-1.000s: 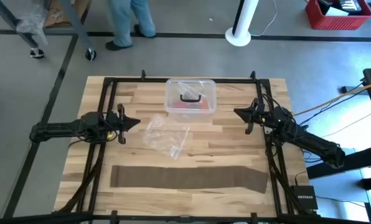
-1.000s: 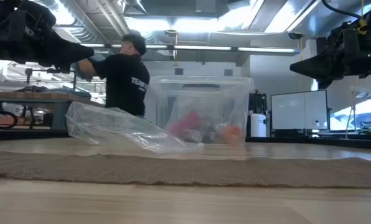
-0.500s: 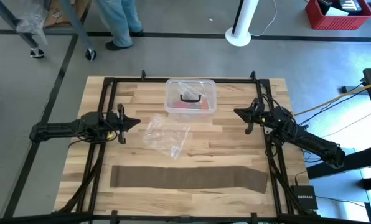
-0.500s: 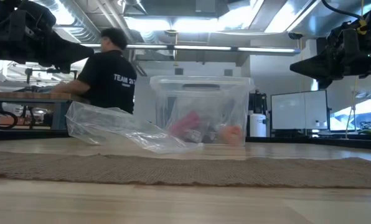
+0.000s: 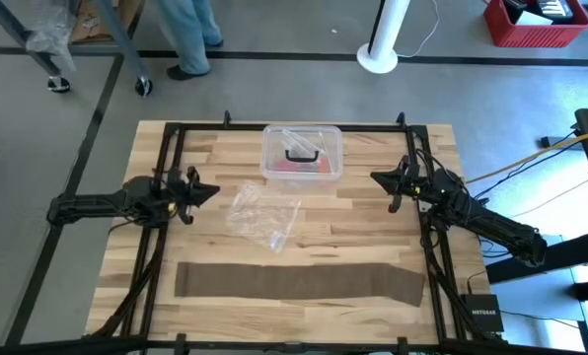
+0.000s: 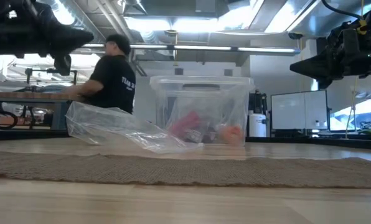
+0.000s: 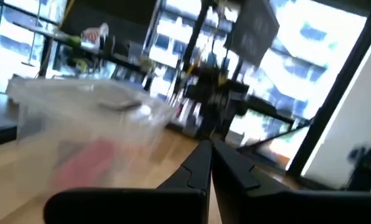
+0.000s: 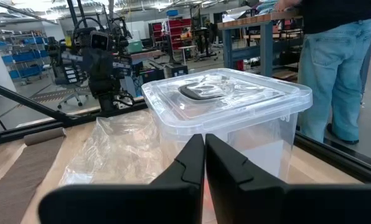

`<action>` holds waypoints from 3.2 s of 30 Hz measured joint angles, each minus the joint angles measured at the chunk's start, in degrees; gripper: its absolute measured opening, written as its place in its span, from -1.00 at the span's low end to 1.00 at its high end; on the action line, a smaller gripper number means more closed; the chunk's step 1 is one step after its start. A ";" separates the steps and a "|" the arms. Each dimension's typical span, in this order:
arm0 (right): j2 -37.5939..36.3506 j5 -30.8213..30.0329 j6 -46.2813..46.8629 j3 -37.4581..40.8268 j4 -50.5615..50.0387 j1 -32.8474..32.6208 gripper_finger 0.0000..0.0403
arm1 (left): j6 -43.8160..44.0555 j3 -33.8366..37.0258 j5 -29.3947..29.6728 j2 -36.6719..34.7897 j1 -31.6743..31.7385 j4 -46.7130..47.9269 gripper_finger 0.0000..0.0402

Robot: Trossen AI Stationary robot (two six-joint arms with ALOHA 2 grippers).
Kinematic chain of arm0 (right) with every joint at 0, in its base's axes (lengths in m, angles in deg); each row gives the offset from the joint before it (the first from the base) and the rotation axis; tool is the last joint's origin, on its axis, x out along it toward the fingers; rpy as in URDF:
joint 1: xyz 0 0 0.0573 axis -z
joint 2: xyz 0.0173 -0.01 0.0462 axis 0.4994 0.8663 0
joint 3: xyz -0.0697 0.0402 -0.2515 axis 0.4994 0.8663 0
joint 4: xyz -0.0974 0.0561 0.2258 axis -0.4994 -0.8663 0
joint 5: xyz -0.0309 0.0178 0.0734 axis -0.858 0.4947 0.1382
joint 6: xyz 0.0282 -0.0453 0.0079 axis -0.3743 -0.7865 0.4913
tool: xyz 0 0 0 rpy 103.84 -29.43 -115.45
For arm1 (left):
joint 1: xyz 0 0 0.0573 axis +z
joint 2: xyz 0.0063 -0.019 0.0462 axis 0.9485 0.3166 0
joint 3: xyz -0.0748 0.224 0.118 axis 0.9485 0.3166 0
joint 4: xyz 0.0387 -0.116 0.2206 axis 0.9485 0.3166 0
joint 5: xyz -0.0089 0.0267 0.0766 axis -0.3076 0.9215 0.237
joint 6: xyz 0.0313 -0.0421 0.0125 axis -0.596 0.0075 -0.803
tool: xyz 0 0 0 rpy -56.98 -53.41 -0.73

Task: Roll bandage
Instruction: Roll the brown bandage

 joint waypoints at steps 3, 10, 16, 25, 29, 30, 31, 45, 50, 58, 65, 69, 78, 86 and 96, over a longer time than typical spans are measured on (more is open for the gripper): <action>0.00 0.00 -0.02 -0.02 0.00 0.02 -0.91 | 3.60 -0.17 1.06 0.02 0.60 -5.21 -0.97; 0.02 0.00 0.00 0.00 0.00 0.02 -0.91 | 3.84 -14.04 0.29 6.57 -1.19 3.93 -1.00; 0.00 0.00 -0.02 -0.01 -0.02 0.02 -0.91 | 7.68 -34.65 0.93 27.11 -3.16 25.55 -1.00; 0.02 0.00 0.00 -0.02 -0.01 0.01 -0.91 | 21.80 -62.24 0.85 54.33 -12.15 61.58 -1.00; 0.02 0.00 0.00 -0.02 -0.02 0.02 -0.91 | 38.18 -65.72 -1.33 61.07 -18.24 75.26 -1.00; 0.02 0.00 0.00 0.00 -0.01 0.00 -0.91 | 42.99 -65.71 -2.55 62.15 -19.64 78.13 -1.00; 0.02 0.00 0.00 -0.02 0.00 0.02 -0.91 | 47.27 -65.55 -3.84 63.12 -20.98 79.97 -1.00; 0.02 0.00 0.00 0.00 -0.02 0.00 -0.91 | 82.96 -56.60 -11.60 68.22 -34.24 76.60 -0.81; 0.02 0.00 0.00 -0.01 -0.02 0.01 -0.91 | 94.22 -52.81 -12.79 68.75 -39.84 71.72 -0.47; 0.02 0.00 0.00 -0.01 -0.02 0.01 -0.91 | 104.90 -46.35 -14.63 72.84 -48.90 61.31 -0.23; 0.02 0.01 -0.02 -0.01 -0.02 0.02 -0.91 | 109.38 -42.38 -14.62 76.24 -52.98 56.04 -0.23; 0.02 0.00 -0.01 -0.01 -0.01 0.01 -0.91 | 109.53 -41.83 -14.82 78.17 -54.01 55.99 -0.23; 0.02 0.00 -0.02 0.00 -0.02 0.01 -0.91 | 105.09 -41.86 -15.92 83.56 -54.40 55.93 -0.23; 0.00 0.00 -0.02 -0.02 -0.02 0.02 -0.91 | 102.57 -41.88 -13.88 83.85 -54.97 55.91 -0.36; 0.02 0.00 0.00 -0.02 -0.02 0.02 -0.91 | 99.32 -44.52 -11.35 84.02 -54.78 59.79 -0.76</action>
